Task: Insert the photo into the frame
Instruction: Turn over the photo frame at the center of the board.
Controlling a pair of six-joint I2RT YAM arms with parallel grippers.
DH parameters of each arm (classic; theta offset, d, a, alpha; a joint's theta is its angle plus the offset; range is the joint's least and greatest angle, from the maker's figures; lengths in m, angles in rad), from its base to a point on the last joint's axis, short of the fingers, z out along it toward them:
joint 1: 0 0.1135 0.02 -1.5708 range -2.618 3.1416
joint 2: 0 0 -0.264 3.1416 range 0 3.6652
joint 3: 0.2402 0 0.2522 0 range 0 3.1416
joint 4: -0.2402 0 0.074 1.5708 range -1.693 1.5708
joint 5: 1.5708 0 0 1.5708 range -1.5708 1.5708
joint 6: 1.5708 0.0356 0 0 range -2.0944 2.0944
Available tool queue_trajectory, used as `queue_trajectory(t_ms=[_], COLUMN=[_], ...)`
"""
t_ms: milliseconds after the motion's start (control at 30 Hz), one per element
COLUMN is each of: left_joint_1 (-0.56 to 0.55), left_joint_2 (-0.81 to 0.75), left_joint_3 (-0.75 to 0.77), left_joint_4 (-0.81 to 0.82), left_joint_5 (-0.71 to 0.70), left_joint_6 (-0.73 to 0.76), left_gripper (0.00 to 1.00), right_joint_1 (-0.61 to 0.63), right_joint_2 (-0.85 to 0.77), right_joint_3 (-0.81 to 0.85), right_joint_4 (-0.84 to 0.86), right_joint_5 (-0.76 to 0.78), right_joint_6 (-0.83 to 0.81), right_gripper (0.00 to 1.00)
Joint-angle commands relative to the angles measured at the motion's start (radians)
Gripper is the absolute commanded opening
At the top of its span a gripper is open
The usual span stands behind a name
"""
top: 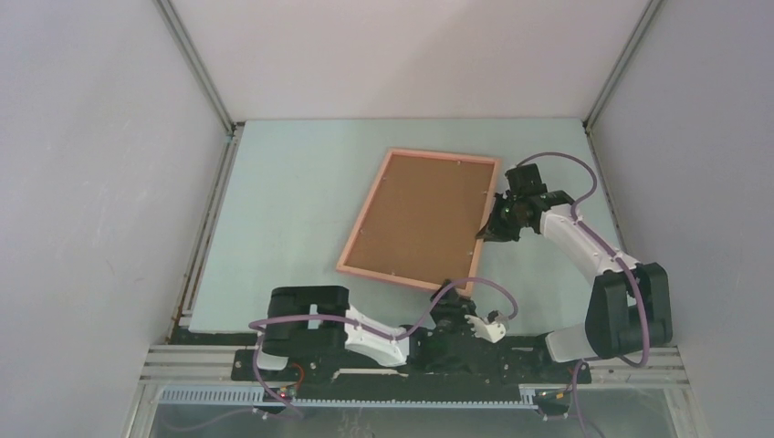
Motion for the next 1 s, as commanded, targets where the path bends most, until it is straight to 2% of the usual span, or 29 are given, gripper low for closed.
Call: queue_trajectory(t_ms=[0, 33, 167, 200, 267, 333, 400, 467, 600, 767, 967], left_joint_1=[0.016, 0.017, 0.018, 0.018, 0.024, 0.033, 0.047, 0.063, 0.09, 0.202, 0.338], left_joint_2=[-0.064, -0.076, -0.092, -0.1, -0.136, -0.18, -0.236, -0.302, -0.471, -0.709, -0.817], left_joint_3=[-0.011, -0.018, -0.024, -0.029, -0.041, -0.059, -0.081, -0.106, -0.121, -0.179, -0.21], left_joint_4=[0.162, 0.163, 0.196, 0.211, 0.227, 0.227, 0.227, 0.219, 0.103, 0.013, 0.042], left_joint_5=[-0.188, -0.174, -0.159, -0.155, -0.136, -0.115, -0.08, -0.021, 0.131, 0.452, 0.819], left_joint_6=[0.054, 0.044, 0.074, 0.08, 0.077, 0.054, 0.017, -0.031, -0.154, -0.413, -0.622], left_gripper=[0.32, 0.29, 0.01, 0.0, 0.0, 0.0, 0.0, 0.0, 0.0, 0.0, 0.0], right_joint_1=[-0.007, -0.007, -0.018, -0.028, -0.052, -0.073, -0.09, -0.104, -0.129, -0.148, -0.148], right_joint_2=[-0.054, -0.061, -0.084, -0.085, -0.096, -0.13, -0.174, -0.213, -0.258, -0.348, -0.379], right_joint_3=[0.041, 0.038, 0.028, 0.028, 0.035, 0.047, 0.073, 0.116, 0.191, 0.194, 0.193], right_joint_4=[0.011, 0.021, 0.066, 0.075, 0.081, 0.105, 0.116, 0.092, 0.009, -0.028, -0.068], right_joint_5=[-0.074, -0.079, -0.112, -0.135, -0.181, -0.237, -0.28, -0.287, -0.261, -0.225, -0.197], right_joint_6=[0.006, 0.002, 0.001, -0.003, -0.01, -0.025, -0.048, -0.07, -0.098, -0.099, -0.115], right_gripper=[0.0, 0.0, 0.02, 0.06, 0.29, 0.58, 0.71, 0.75, 0.75, 0.74, 0.73])
